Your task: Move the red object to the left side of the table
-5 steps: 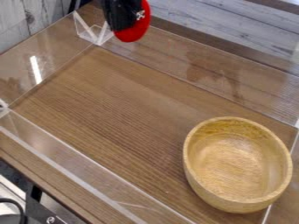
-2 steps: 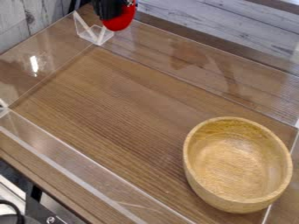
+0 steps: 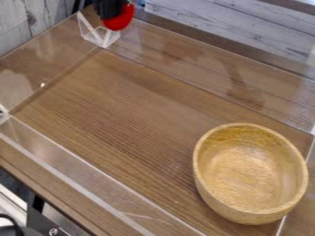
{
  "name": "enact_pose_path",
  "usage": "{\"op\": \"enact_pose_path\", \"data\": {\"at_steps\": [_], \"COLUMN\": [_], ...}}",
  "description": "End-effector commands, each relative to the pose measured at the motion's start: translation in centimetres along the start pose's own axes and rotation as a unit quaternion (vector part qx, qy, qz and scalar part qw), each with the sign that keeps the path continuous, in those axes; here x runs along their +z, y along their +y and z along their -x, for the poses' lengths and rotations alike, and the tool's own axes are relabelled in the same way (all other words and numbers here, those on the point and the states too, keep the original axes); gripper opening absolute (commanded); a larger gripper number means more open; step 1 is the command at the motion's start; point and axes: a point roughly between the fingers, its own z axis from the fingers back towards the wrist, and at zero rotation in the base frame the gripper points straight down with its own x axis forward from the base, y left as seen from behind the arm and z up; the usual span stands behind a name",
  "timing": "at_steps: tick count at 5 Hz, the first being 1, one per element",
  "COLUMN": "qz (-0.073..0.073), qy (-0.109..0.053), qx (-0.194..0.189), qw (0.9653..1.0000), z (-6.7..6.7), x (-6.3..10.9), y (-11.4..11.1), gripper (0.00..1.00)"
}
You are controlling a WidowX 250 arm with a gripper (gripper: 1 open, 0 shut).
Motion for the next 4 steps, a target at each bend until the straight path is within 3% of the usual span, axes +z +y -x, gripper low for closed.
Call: {"op": "enact_pose_path", "data": {"at_steps": [1,4], "qz": [-0.024,-0.024], "qy": [-0.025,-0.015], "qx": [-0.007,-0.050], "qw": [0.9994,0.9983], "z": [-1.1,-2.8], "x": [1.7,-0.7], "y": [2.1,2.8], "gripper": [0.00,0.00]}}
